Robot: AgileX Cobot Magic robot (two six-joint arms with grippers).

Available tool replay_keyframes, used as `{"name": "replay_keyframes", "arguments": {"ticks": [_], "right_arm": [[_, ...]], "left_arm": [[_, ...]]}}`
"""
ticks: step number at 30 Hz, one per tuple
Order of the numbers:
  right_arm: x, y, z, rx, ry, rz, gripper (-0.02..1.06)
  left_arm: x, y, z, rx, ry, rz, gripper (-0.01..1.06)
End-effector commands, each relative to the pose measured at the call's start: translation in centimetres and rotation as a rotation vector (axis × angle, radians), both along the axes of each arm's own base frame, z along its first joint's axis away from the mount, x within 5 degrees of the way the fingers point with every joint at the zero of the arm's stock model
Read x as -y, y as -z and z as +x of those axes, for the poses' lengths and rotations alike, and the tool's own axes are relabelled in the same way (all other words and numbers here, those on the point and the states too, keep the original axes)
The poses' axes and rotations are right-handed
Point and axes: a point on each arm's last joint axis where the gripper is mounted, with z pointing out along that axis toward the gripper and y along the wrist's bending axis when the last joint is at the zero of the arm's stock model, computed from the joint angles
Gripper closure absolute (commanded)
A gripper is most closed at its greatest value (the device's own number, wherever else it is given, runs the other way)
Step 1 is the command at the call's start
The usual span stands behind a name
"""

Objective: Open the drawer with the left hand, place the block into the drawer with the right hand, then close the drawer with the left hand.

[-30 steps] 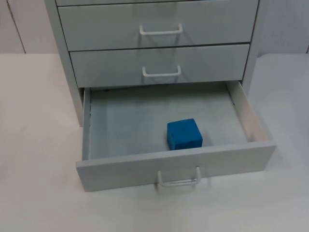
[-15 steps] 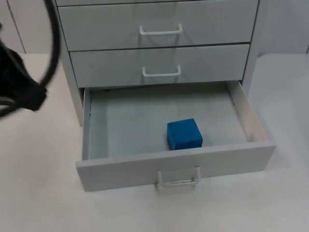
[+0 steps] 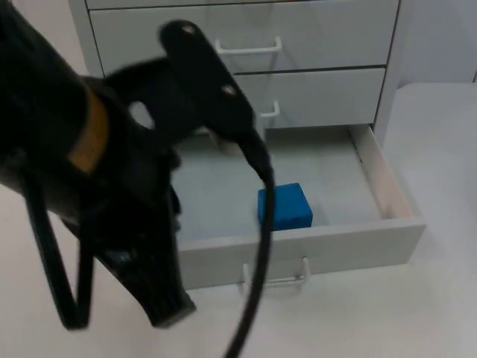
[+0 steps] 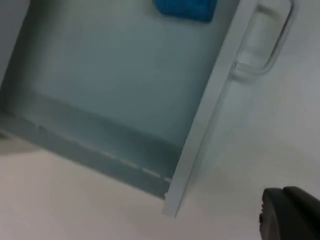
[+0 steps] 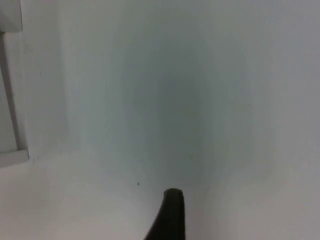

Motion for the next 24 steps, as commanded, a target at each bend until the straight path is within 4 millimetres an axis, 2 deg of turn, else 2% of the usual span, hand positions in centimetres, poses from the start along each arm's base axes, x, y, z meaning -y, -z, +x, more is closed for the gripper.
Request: {"name": "replay_keyframes", "arguments": {"ticks": [1, 6, 11, 17, 24], "right_arm": [[-0.1, 0.0, -0.1, 0.004, -0.006, -0.001, 0.33], [-0.1, 0.0, -0.1, 0.004, -0.006, -0.001, 0.33], [-0.1, 0.0, -0.1, 0.006, -0.007, -0.001, 0.33], [-0.2, 0.0, 0.0, 0.016, -0.008, -0.001, 0.33], [-0.2, 0.0, 0.0, 0.016, -0.008, -0.001, 0.33]], "left_arm": [[1.1, 0.7, -0.3, 0.050, 0.041, 0.022, 1.05], [3.1, 2.5, -0.9, 0.074, 0.107, 0.065, 1.05], [3.8, 3.3, -1.0, 0.057, 0.126, 0.042, 1.05], [4.6, 3.3, -1.0, 0.070, 0.175, -0.017, 1.05], [5.3, 4.6, -0.4, 0.072, 0.201, 0.044, 1.05]]}}
